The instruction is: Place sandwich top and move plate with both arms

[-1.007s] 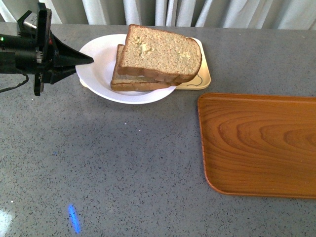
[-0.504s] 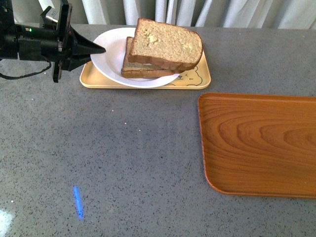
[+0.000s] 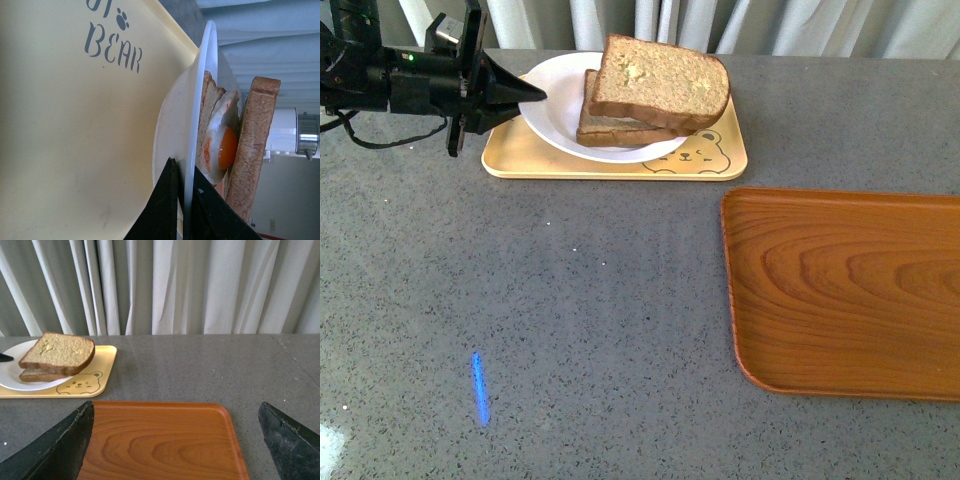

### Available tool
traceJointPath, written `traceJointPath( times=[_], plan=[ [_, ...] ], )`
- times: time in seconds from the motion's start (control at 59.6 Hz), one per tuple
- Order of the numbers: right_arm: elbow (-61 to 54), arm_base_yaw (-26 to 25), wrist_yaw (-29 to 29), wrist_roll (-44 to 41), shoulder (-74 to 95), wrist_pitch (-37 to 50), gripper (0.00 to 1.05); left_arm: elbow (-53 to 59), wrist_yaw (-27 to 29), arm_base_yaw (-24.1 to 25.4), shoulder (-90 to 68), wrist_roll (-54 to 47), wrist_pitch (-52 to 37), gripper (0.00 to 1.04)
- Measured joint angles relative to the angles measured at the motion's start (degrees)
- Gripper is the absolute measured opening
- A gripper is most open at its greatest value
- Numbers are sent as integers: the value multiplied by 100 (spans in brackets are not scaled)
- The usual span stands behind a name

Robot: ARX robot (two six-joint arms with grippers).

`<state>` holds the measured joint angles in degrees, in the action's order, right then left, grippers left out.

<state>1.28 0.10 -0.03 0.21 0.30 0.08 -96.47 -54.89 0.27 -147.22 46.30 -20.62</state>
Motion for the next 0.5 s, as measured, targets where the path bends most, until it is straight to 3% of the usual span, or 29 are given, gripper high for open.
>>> traceJointPath(
  times=[0.47,0.504],
  plan=[
    [0,0,2,0,0,0,96,-238,-72,-87,-214,-302,396,2],
    [0,0,2,-2,0,0,96,-262,-92,-87,-216,-319,409,9]
  ],
)
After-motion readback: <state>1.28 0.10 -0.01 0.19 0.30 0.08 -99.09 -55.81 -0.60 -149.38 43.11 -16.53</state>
